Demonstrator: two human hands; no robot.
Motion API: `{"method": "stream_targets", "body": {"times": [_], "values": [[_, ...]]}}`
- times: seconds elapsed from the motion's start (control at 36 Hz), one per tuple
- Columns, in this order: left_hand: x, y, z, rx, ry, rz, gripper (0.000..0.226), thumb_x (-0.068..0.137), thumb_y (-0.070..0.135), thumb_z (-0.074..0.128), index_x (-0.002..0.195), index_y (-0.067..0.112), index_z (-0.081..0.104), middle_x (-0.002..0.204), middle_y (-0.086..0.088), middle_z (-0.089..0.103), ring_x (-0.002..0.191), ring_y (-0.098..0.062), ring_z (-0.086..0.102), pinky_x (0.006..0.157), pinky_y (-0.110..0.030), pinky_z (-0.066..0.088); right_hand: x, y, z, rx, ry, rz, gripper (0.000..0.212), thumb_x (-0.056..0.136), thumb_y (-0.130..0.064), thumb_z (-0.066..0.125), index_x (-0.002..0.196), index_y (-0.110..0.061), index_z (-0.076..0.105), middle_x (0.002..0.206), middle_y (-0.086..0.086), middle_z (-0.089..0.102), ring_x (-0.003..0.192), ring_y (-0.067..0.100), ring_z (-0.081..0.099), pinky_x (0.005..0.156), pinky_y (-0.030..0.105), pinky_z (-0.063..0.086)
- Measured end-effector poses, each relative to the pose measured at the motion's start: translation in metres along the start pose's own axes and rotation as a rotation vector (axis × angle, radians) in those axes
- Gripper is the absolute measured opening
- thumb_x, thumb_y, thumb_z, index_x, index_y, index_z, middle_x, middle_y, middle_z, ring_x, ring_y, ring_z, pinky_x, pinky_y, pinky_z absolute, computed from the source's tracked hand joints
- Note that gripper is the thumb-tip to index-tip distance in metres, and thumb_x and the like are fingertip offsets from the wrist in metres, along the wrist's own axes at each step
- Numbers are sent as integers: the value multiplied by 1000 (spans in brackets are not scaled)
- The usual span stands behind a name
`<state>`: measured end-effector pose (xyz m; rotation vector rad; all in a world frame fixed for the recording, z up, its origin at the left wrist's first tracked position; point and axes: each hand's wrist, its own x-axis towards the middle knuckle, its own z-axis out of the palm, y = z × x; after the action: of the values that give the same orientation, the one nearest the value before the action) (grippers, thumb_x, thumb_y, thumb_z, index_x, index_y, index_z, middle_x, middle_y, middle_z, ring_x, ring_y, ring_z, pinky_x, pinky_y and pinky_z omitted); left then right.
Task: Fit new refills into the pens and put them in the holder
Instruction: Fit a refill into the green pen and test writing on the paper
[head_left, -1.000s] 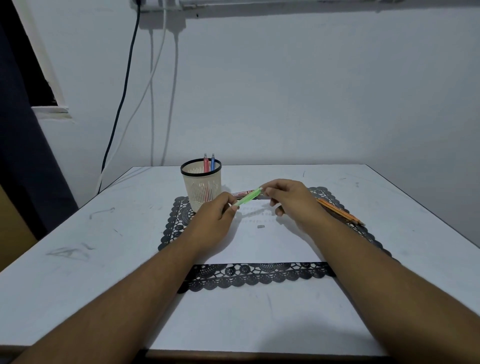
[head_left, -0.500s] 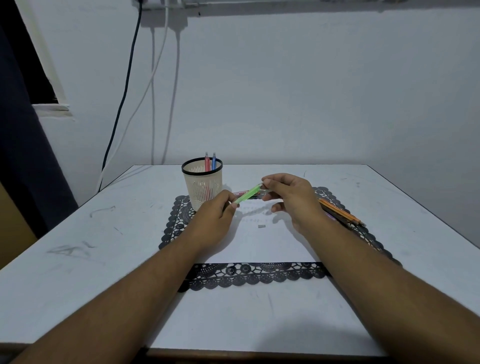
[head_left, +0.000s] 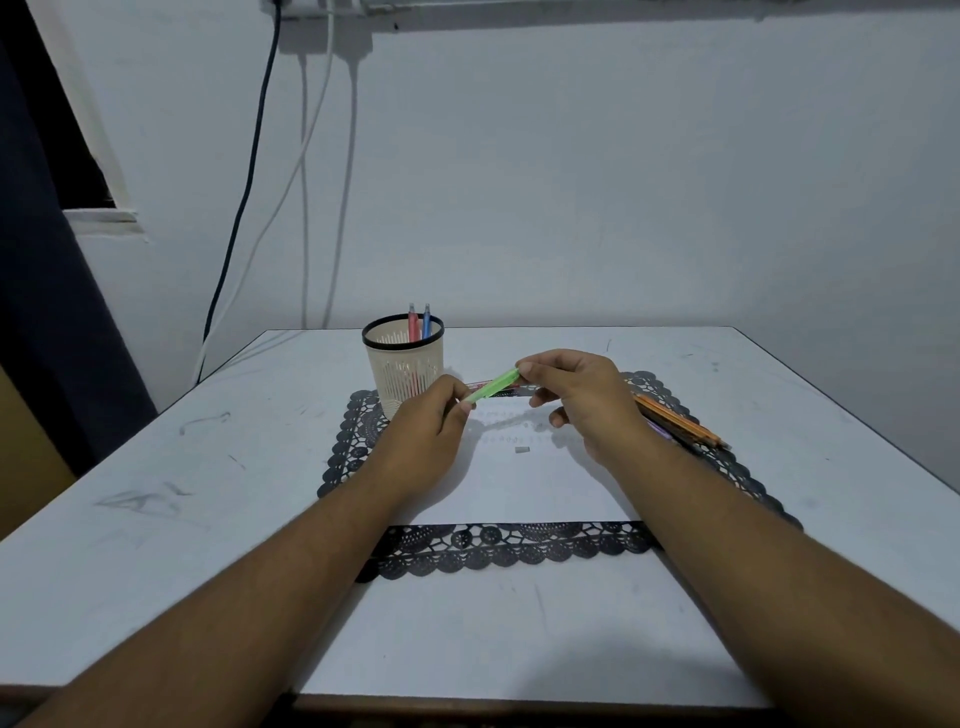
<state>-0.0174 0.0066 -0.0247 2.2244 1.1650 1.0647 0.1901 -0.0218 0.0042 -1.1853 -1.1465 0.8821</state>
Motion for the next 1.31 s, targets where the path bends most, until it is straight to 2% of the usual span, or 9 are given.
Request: {"method": "stream_targets", "body": {"times": [0.22, 0.39, 0.5, 0.64, 0.75, 0.83, 0.97, 1.17, 1.31], "values": [[-1, 1, -1, 27, -5, 1, 12, 108, 25, 49, 102, 22, 58, 73, 3, 57, 61, -6, 44, 55, -27, 29, -1, -4, -4, -85, -32, -6, 7, 93, -18, 76, 96, -15, 82, 91, 4, 79, 71, 14, 66, 50, 26, 43], [0, 4, -5, 75, 9, 7, 12, 107, 24, 49, 105, 17, 59, 74, 3, 59, 62, -6, 47, 55, -19, 32, 5, -9, -17, -502, -40, -148, 8, 90, -25, 78, 83, -25, 80, 73, -9, 73, 65, 9, 63, 53, 19, 43], [0, 2, -6, 91, 3, -21, 12, 108, 24, 49, 104, 18, 58, 80, -3, 63, 70, -15, 52, 57, -18, 33, 2, -8, -20, -673, -273, -69, 4, 87, -25, 83, 86, -25, 79, 83, -8, 76, 66, 2, 63, 65, 25, 46], [1, 2, -6, 107, 1, -35, 12, 108, 26, 48, 106, 21, 59, 82, 0, 64, 70, -11, 53, 58, -16, 35, -1, 2, -11, -890, -405, 3, 14, 85, -27, 84, 95, -24, 76, 92, -2, 71, 85, 14, 64, 77, 32, 51], [-1, 4, -5, 109, -7, -32, 12, 108, 28, 48, 106, 22, 59, 83, -1, 65, 76, -18, 58, 56, -20, 33, -1, 5, -9, -909, -425, -15, 2, 91, -16, 77, 89, -18, 76, 83, -14, 70, 77, -1, 61, 61, 14, 42], [-2, 5, -5, 101, -13, -37, 13, 108, 27, 48, 107, 22, 59, 83, -3, 66, 79, -21, 60, 59, -28, 34, 0, 8, -9, -944, -421, -43, 3, 93, -17, 74, 91, -18, 74, 86, -15, 68, 78, -2, 59, 63, 18, 40], [-2, 5, -5, 104, -20, -45, 13, 108, 27, 47, 105, 22, 58, 83, -2, 65, 79, -21, 59, 62, -32, 37, 6, 11, -11, -859, -302, -80, 5, 95, -14, 70, 91, -16, 70, 83, -10, 67, 76, 6, 58, 61, 19, 38], [-2, 3, -5, 109, -26, -49, 12, 108, 28, 47, 106, 24, 58, 82, 2, 64, 75, -16, 56, 61, -31, 36, 10, 8, -17, -554, -142, -92, 23, 102, -7, 55, 95, -20, 73, 82, -12, 69, 68, 0, 58, 60, 16, 42], [-1, 2, -4, 86, -28, -52, 12, 108, 28, 48, 105, 24, 59, 80, 2, 63, 75, -18, 57, 61, -33, 37, 12, 4, -19, -279, -72, -33, 23, 99, -9, 64, 89, -21, 81, 74, -8, 68, 71, 13, 54, 56, 28, 43]]}}
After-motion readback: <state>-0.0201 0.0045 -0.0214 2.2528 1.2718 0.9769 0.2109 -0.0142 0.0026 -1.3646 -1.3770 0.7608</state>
